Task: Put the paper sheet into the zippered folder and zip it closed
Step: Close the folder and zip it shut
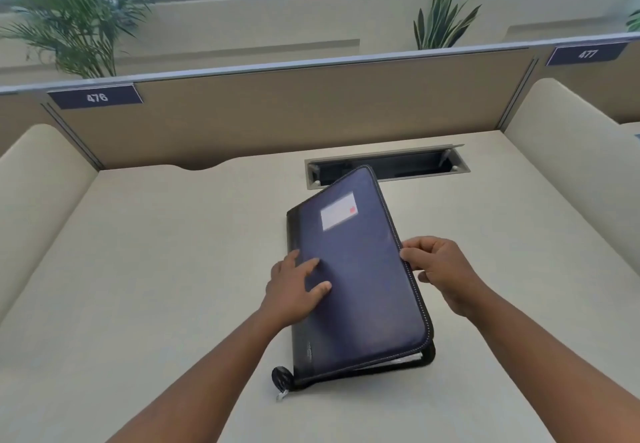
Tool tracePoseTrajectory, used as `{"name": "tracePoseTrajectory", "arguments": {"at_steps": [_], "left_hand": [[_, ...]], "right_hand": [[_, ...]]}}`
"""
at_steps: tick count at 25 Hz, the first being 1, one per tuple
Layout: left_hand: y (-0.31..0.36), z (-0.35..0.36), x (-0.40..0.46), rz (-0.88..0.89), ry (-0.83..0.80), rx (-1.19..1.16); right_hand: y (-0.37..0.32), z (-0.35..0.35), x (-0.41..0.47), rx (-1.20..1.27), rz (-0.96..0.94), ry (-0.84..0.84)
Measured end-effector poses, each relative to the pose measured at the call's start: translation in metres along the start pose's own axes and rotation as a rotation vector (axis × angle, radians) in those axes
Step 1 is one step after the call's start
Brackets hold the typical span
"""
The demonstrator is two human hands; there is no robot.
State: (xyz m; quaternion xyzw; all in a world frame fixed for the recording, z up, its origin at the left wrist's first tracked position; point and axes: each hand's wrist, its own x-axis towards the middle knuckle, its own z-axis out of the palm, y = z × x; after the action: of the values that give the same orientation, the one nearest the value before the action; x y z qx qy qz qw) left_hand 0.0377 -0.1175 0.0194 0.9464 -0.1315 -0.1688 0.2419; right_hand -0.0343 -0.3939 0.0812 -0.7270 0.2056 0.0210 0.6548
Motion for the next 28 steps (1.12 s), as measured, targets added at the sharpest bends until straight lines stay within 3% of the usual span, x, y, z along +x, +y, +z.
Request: {"name": "tracePoseTrajectory", "arguments": {"at_steps": [6, 14, 20, 28], "left_hand": [[-0.037, 0.023, -0.013, -0.125, -0.060, -0.092], [-0.041, 0.035, -0.031, -0.112, -0.012, -0.214], [-0.052, 0.033, -0.043, -0.148, -0.060, -0.319], [-0.069, 0.020, -0.037, -0.238, 0.154, -0.286]], "right_hand": [[0.069, -0.016, 0.019, -0.191, 0.166, 0.141], [0.108, -0.001, 0.012, -0.675, 0.056, 0.075], [0.114, 0.010, 0.014, -0.659, 0.072, 0.154], [0.104, 0.042, 0.038, -0.660, 0.016, 0.154]]}}
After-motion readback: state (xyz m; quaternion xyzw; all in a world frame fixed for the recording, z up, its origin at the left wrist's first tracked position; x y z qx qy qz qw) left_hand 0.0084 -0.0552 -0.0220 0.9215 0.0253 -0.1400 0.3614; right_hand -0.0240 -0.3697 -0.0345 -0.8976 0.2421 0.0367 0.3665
